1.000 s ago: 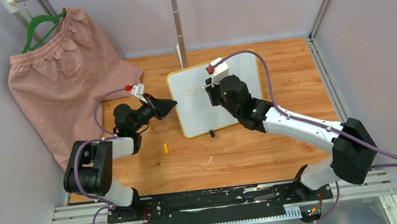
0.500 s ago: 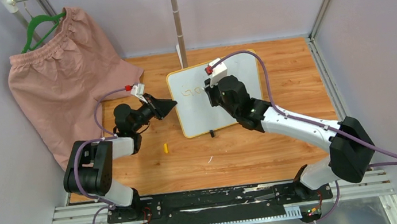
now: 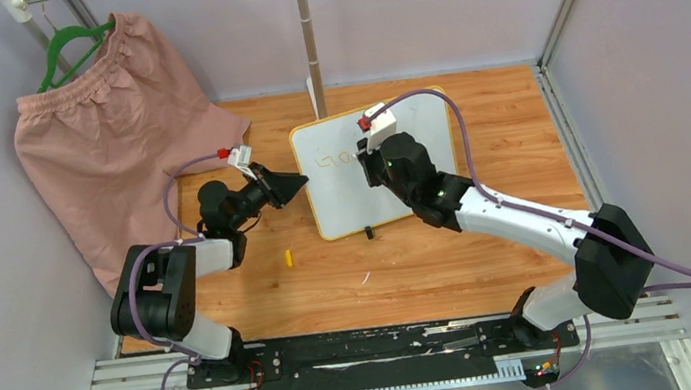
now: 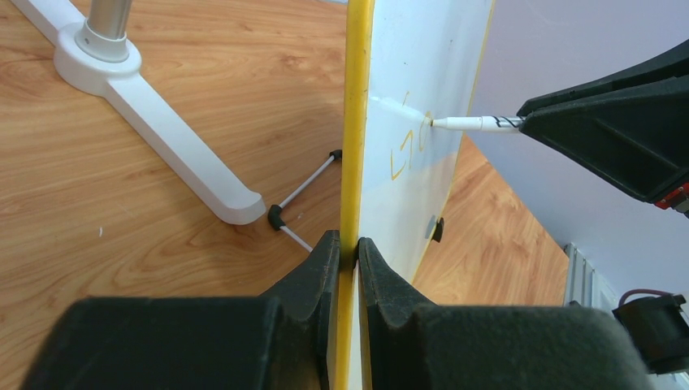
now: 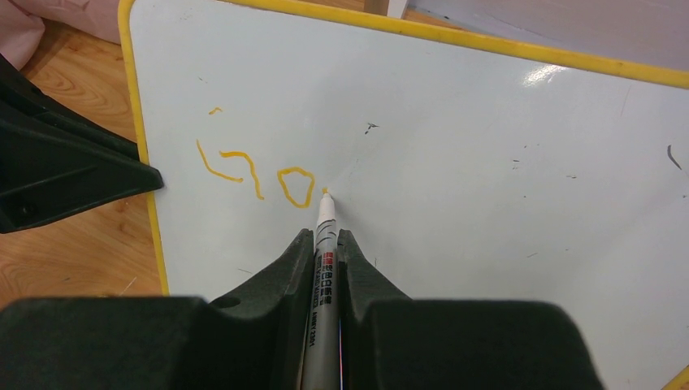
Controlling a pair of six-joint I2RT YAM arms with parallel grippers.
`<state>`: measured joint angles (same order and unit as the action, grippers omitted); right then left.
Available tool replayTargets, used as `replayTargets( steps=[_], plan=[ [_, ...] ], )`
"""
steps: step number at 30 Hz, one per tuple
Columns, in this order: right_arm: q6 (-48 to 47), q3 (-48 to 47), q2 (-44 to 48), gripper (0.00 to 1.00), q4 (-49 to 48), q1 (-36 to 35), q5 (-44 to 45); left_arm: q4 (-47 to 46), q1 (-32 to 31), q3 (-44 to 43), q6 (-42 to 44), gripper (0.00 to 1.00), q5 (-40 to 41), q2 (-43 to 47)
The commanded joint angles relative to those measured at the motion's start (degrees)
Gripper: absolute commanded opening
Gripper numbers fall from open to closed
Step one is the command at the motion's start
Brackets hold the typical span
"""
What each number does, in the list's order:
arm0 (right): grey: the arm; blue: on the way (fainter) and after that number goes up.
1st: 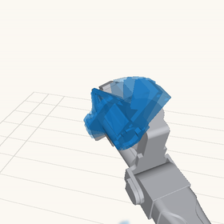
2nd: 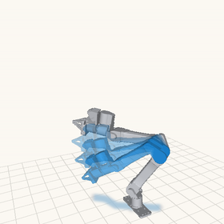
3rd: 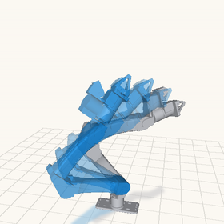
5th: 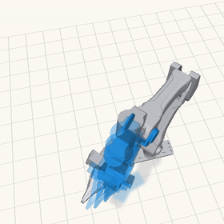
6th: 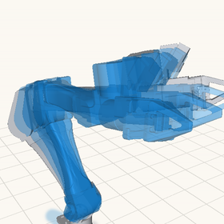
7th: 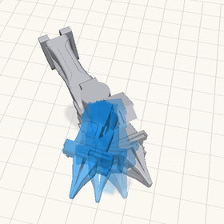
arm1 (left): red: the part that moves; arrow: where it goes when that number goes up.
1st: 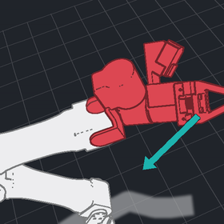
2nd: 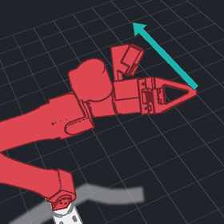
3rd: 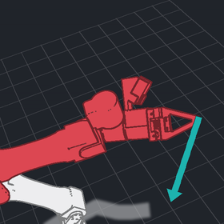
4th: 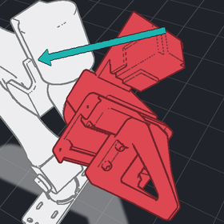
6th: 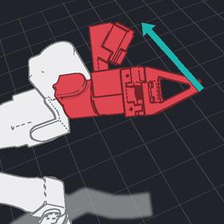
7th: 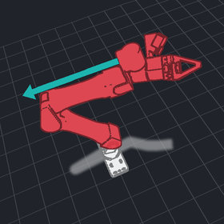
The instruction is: Write a sentence on the whiteboard
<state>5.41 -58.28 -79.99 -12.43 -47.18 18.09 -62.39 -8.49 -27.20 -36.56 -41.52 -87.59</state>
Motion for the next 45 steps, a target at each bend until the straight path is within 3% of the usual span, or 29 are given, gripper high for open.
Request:
replayTargets(
  steps=[1, 45],
  plan=[
    [0.58, 1.19, 1.30, 0.00, 0.54, 0.42, 1.86, -0.16, -0.69, -0.06, 1.30, 0.00, -0.58, 1.38],
    [-0.09, -4.43, -1.82, 0.00, 1.79, -0.08, 0.58, 0.30, -1.26, -0.13, 1.85, 0.00, -0.49, 1.73]
  ],
)
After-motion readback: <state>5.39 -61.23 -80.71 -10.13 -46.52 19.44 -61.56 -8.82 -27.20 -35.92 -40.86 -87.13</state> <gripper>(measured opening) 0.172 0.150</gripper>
